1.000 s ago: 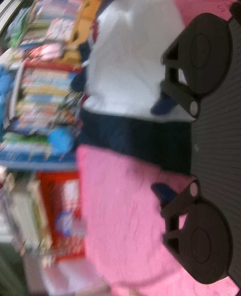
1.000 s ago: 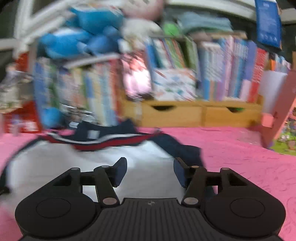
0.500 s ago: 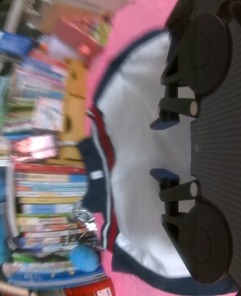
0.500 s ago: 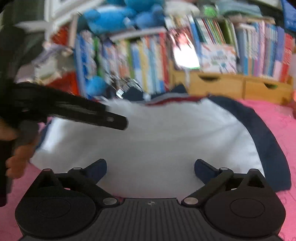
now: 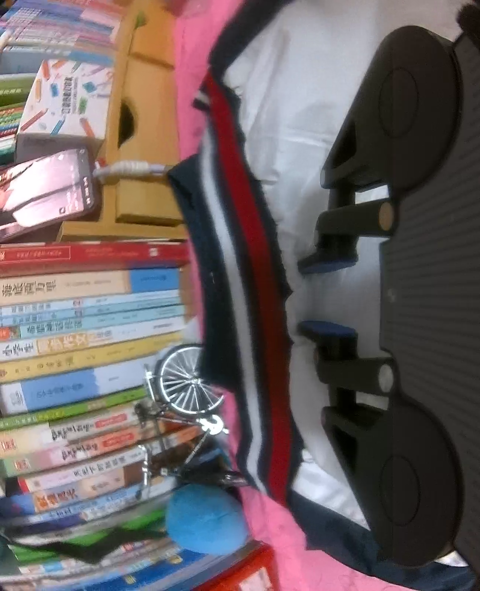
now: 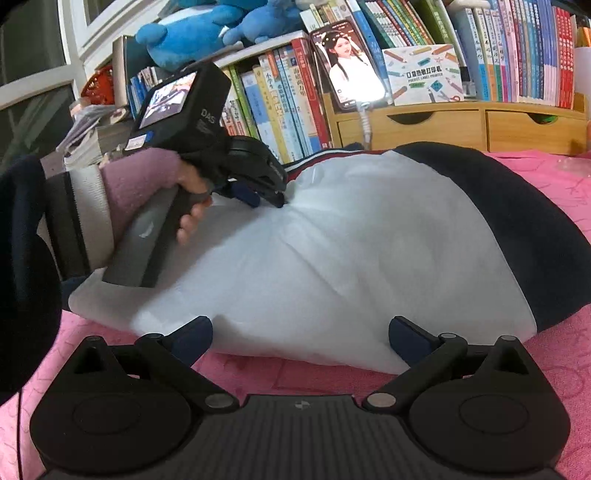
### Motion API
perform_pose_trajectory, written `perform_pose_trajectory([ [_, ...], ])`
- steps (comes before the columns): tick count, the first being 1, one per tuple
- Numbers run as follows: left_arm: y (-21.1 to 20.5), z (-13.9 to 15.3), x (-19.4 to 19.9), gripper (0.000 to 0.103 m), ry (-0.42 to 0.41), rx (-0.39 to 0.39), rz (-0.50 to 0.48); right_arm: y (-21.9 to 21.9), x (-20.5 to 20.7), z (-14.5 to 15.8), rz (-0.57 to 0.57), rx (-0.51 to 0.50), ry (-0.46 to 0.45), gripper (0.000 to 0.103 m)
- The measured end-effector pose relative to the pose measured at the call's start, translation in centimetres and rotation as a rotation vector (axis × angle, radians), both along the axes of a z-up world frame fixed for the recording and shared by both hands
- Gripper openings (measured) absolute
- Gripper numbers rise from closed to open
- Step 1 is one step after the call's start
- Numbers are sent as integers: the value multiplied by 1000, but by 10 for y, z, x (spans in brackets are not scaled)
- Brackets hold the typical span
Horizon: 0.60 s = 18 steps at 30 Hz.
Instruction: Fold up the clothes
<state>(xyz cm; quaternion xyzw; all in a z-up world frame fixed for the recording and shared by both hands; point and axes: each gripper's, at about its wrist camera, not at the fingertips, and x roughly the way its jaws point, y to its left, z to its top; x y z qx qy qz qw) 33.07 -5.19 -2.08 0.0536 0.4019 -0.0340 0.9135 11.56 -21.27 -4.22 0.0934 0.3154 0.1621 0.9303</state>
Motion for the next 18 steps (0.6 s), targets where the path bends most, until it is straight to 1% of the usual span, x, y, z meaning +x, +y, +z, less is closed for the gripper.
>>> perform_pose_trajectory([
  [2,5,3,-3,31,4,-25,-5,-2,0,1,-4,17,-11,101],
  [4,13,13,-18,31,-5,-53,-15,-4,-3,2,-3,35,-39,96],
  [5,17,18,-26,31,-9,-68,-20,-6,-5,3,4,50,-54,82],
  [6,21,23,-33,31,-14,-82,-24,-6,-5,3,5,55,-60,61],
  [7,25,27,-45,31,-20,-91,-42,-7,-6,4,3,58,-64,54],
  [8,29,32,-58,31,-25,-100,-62,-7,-4,4,-6,57,-58,49],
  [10,37,40,-83,32,-35,-109,-101,-9,0,1,-16,70,-35,49],
  [12,42,42,-107,36,-45,-103,-133,-10,0,1,-22,74,-32,49],
  [13,44,42,-118,37,-53,-94,-140,-9,0,1,-23,71,-36,49],
  [16,65,34,-146,38,-72,-68,-113,-3,-5,2,-18,35,-54,49],
  [18,80,27,-158,38,-85,-71,-81,8,-12,5,-12,-9,-69,49],
])
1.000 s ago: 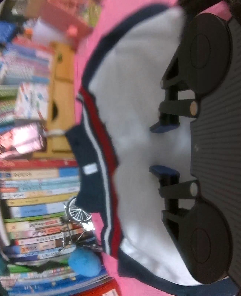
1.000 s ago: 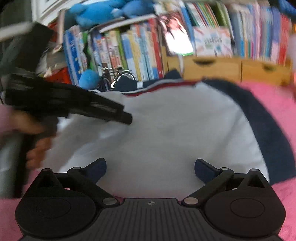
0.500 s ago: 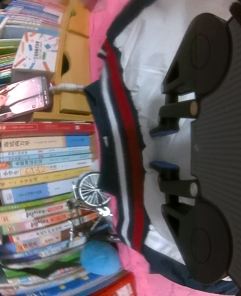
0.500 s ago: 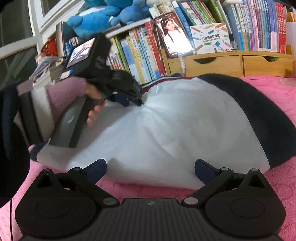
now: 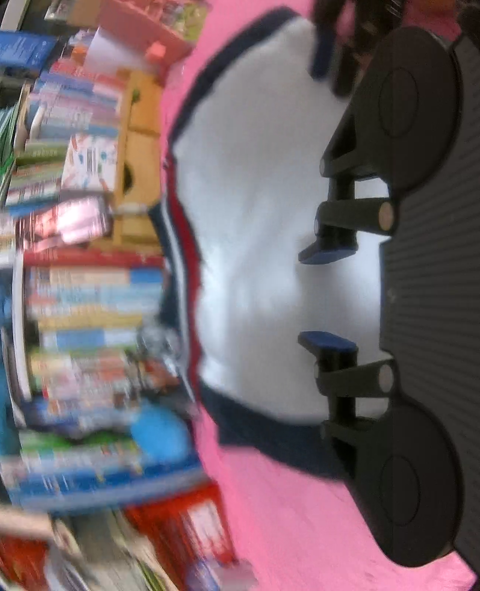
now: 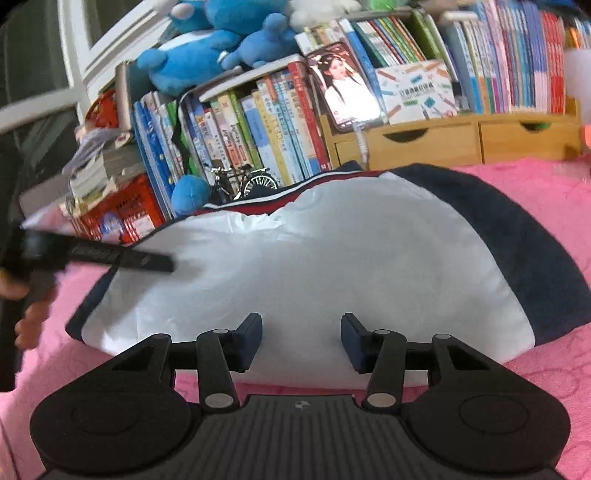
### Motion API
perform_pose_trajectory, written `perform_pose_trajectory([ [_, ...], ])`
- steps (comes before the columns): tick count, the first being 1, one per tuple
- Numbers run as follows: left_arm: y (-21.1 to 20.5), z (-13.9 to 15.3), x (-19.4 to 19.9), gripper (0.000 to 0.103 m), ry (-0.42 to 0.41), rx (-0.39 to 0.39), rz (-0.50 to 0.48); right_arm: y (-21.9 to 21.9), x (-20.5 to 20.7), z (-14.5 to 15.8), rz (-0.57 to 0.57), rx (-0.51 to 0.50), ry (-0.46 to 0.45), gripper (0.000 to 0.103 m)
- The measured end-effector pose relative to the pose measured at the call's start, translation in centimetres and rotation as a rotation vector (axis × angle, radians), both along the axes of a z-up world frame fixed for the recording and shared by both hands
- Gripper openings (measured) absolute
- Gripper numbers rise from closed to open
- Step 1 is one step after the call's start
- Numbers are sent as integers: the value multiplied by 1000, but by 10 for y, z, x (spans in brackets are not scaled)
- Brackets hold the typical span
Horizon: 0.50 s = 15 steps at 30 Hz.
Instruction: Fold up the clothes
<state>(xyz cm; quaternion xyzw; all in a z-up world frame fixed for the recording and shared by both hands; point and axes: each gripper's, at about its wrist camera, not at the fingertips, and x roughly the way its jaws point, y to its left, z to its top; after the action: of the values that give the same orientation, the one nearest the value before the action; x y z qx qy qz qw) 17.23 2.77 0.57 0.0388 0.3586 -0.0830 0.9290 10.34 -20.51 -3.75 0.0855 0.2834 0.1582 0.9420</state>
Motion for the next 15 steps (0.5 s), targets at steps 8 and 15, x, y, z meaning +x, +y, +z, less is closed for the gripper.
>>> perform_pose_trajectory([
  [8,29,-28,-31,44,-56,82,84,57,-6,10,12,-108,12,49],
  [15,34,-36,-39,47,-104,106,71,71,6,-11,-33,-162,57,52],
])
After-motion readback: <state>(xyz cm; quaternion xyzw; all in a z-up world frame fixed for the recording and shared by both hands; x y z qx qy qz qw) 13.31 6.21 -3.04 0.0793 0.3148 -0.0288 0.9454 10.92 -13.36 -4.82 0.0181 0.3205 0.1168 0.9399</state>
